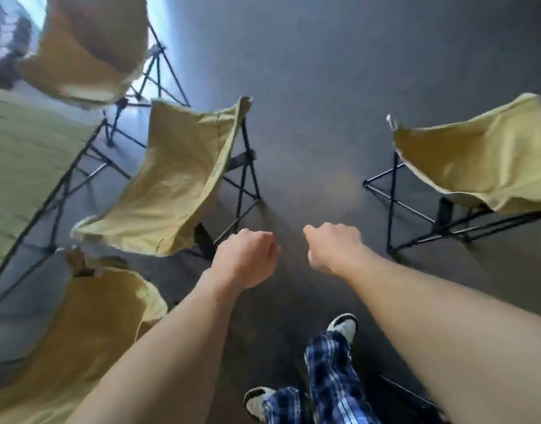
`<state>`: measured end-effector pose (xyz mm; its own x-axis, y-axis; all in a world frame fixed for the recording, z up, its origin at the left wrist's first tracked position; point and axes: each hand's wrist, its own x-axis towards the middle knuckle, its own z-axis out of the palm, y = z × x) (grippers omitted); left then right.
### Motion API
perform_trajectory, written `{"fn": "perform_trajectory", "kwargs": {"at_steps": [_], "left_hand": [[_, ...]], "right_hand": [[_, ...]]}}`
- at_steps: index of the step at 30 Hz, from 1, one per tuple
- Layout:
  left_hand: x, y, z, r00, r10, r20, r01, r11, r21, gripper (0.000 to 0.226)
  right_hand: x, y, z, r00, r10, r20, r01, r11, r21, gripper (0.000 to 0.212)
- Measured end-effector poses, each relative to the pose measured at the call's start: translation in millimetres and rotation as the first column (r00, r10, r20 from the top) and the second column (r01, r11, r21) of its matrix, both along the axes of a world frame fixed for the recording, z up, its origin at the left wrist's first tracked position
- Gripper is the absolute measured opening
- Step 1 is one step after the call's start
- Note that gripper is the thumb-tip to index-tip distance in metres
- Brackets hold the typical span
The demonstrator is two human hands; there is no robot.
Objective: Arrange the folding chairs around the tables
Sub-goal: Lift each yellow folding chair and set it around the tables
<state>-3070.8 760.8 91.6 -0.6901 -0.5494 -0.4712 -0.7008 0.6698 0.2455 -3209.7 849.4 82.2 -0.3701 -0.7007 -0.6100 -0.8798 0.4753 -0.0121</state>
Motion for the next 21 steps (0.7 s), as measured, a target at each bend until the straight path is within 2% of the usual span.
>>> {"fn": "perform_trajectory", "kwargs": {"at_steps": [4,10,13,17,21], "left_hand": [[-112,18,23,0.982,-0.187,0.013,0.187,0.982,0.011,0.019],[-279,57,28,0.936,-0.352,0.011,0.351,0.935,0.043,0.019],[-344,88,21,0.893,-0.450,0.023,0.449,0.893,0.042,0.021],[-413,143,4,0.779,-0.622,0.078,0.618,0.783,0.066,0.026],[-456,183,-25,0.708,-0.700,0.093,0.695,0.714,0.085,0.042]], "right_hand": [[-97,46,22,0.946,-0.325,-0.014,0.325,0.946,-0.015,0.030],[-229,122,36,0.784,-0.621,0.002,0.619,0.781,-0.090,0.022],[-271,163,30,0.672,-0.740,0.021,0.738,0.666,-0.110,0.009],[-298,218,19,0.519,-0.854,0.026,0.852,0.514,-0.100,0.018],[-294,257,1,0.384,-0.922,0.056,0.923,0.382,-0.047,0.022]]}}
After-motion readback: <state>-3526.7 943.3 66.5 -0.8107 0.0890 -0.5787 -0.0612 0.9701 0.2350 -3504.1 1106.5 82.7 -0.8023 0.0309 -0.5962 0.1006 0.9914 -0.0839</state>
